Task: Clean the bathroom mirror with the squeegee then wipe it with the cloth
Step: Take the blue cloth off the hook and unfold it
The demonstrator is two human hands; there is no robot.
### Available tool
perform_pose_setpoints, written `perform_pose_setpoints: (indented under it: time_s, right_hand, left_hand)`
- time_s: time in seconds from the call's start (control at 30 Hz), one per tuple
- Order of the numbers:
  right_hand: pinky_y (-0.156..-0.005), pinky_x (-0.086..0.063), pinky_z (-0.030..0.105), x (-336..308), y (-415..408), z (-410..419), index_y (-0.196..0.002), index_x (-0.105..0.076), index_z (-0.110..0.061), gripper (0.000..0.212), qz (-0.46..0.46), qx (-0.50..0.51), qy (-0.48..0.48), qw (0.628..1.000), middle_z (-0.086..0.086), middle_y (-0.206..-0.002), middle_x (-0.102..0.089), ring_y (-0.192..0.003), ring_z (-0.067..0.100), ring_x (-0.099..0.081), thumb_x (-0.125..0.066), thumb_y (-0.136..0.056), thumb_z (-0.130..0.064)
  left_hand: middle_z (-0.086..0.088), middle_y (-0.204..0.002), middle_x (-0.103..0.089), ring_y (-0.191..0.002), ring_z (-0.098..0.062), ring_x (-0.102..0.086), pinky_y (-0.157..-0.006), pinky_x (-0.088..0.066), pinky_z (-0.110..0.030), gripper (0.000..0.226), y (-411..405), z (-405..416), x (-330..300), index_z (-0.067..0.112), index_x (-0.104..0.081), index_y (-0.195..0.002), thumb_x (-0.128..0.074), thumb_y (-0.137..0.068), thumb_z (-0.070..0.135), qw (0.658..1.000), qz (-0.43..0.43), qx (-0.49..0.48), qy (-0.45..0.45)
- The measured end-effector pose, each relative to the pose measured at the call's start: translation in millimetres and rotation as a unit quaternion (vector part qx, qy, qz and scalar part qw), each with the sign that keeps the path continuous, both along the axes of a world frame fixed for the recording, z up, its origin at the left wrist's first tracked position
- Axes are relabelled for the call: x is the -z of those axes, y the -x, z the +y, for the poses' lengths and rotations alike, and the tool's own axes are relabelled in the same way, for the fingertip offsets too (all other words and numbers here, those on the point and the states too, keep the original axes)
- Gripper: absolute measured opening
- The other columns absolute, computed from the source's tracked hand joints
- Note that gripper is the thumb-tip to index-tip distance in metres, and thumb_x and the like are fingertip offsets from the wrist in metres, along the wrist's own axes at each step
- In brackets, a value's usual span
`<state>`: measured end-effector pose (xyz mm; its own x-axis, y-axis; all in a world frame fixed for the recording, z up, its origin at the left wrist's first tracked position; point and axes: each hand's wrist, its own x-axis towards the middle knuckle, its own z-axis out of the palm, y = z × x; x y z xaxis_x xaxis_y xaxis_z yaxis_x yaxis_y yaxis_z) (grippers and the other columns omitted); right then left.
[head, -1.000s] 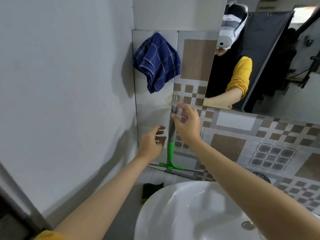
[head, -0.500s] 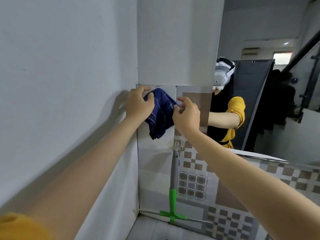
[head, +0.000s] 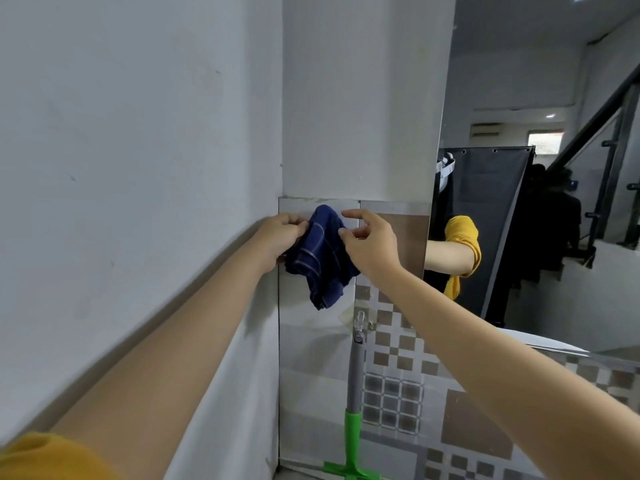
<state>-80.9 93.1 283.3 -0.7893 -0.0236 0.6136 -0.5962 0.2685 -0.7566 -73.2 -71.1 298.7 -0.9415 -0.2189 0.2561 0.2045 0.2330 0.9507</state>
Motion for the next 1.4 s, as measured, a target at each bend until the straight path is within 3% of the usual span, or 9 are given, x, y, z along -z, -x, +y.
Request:
perform_pose_setpoints:
  time_s: [0.2,0.37,0.53,0.77,0.87,1.0,1.13,1.27,1.4]
  right_hand:
    - [-0.066,-0.054,0.026,-16.4,2.3,-0.6,-0.105,-0.067,-0.025,0.026,-0.012,0.0,-0.022,1.0,-0.002,-0.088,-0.069,-0.077,0.016,-0.064,-0.052,-0.092,-0.008]
    - [-0.081,-0.053,0.028,-34.7,-5.8,6.8,-0.102,-0.071,-0.018,0.025,0.04,0.015,0.008,0.999,-0.005,-0.094,-0.067,-0.091,0.015,-0.062,-0.05,-0.093,-0.006]
    - [-0.082,-0.056,0.031,-54.4,-28.2,25.0,-0.089,-0.07,-0.024,0.022,0.084,-0.012,0.034,0.996,-0.011,-0.084,-0.067,-0.083,0.014,-0.065,-0.058,-0.09,-0.005]
    - [-0.073,-0.058,0.029,-62.7,-83.8,54.9,-0.082,-0.07,-0.014,0.013,0.04,-0.16,0.101,0.981,0.007,-0.082,-0.07,-0.074,0.016,-0.067,-0.077,-0.075,-0.006]
    - [-0.074,-0.058,0.029,-60.6,-101.4,61.2,-0.091,-0.068,-0.007,0.02,0.051,-0.187,0.114,0.974,0.01,-0.086,-0.07,-0.078,0.018,-0.068,-0.077,-0.073,-0.008]
    - [-0.092,-0.052,0.046,-55.4,-115.1,69.9,-0.109,-0.061,0.005,0.047,0.023,-0.228,0.2,0.953,0.023,-0.099,-0.065,-0.088,0.03,-0.065,-0.077,-0.068,-0.01]
    - [-0.091,-0.053,0.05,-49.2,-123.1,81.4,-0.106,-0.063,0.002,0.035,0.026,-0.179,0.203,0.962,0.026,-0.099,-0.066,-0.088,0.034,-0.067,-0.077,-0.074,-0.005]
    - [-0.083,-0.057,0.044,-47.2,-127.8,85.7,-0.094,-0.069,-0.011,0.028,0.061,-0.122,0.152,0.979,0.018,-0.091,-0.07,-0.087,0.031,-0.069,-0.083,-0.07,-0.012]
    - [-0.068,-0.057,0.027,-44.8,-134.9,93.7,-0.094,-0.066,-0.016,0.027,0.064,-0.13,0.142,0.979,0.0,-0.075,-0.067,-0.069,0.012,-0.067,-0.08,-0.072,-0.009]
  left_hand:
    - [-0.004,-0.079,-0.064,-0.064,-0.017,-0.057,-0.05,-0.047,-0.021,0.009,-7.8,-1.7,-9.9,0.017,-0.06,-0.085,-0.057,-0.089,0.009,0.998,0.045,-0.001,-0.053]
    - [-0.006,-0.088,-0.068,-0.077,-0.018,-0.063,-0.068,-0.054,-0.029,0.019,-16.9,4.4,-17.0,0.017,-0.066,-0.078,-0.058,-0.086,0.002,0.992,0.106,-0.023,-0.064]
    - [0.001,-0.087,-0.068,-0.078,-0.007,-0.063,-0.065,-0.049,-0.008,0.015,-43.0,8.7,-30.1,0.013,-0.07,-0.093,-0.062,-0.084,0.003,0.98,0.197,-0.018,-0.016]
    - [-0.001,-0.083,-0.072,-0.081,-0.018,-0.067,-0.078,-0.054,-0.032,0.018,-95.5,32.7,-46.4,0.016,-0.072,-0.085,-0.064,-0.081,0.0,0.966,0.217,0.132,-0.041]
    - [-0.003,-0.086,-0.072,-0.083,-0.022,-0.067,-0.074,-0.055,-0.033,0.014,-117.2,52.0,-51.1,0.012,-0.07,-0.09,-0.068,-0.077,0.009,0.953,0.219,0.205,-0.044]
    - [-0.001,-0.094,-0.072,-0.092,-0.015,-0.065,-0.077,-0.047,-0.026,0.018,-139.1,71.6,-57.6,0.015,-0.072,-0.094,-0.059,-0.086,0.026,0.955,0.218,0.201,-0.006]
    - [-0.009,-0.093,-0.066,-0.086,-0.01,-0.058,-0.074,-0.044,-0.025,0.066,-153.3,83.9,-70.3,0.001,-0.07,-0.093,-0.052,-0.073,0.062,0.962,0.2,0.126,0.134]
    - [0.002,-0.067,-0.068,-0.065,-0.005,-0.061,-0.06,-0.05,-0.016,0.025,-164.9,93.5,-75.2,0.001,-0.07,-0.084,-0.072,-0.078,0.025,0.959,0.219,0.114,0.142]
    - [-0.014,-0.08,-0.07,-0.075,-0.022,-0.065,-0.08,-0.057,-0.04,0.011,-167.0,91.6,-73.5,0.005,-0.07,-0.088,-0.07,-0.079,0.011,0.954,0.245,0.072,0.157]
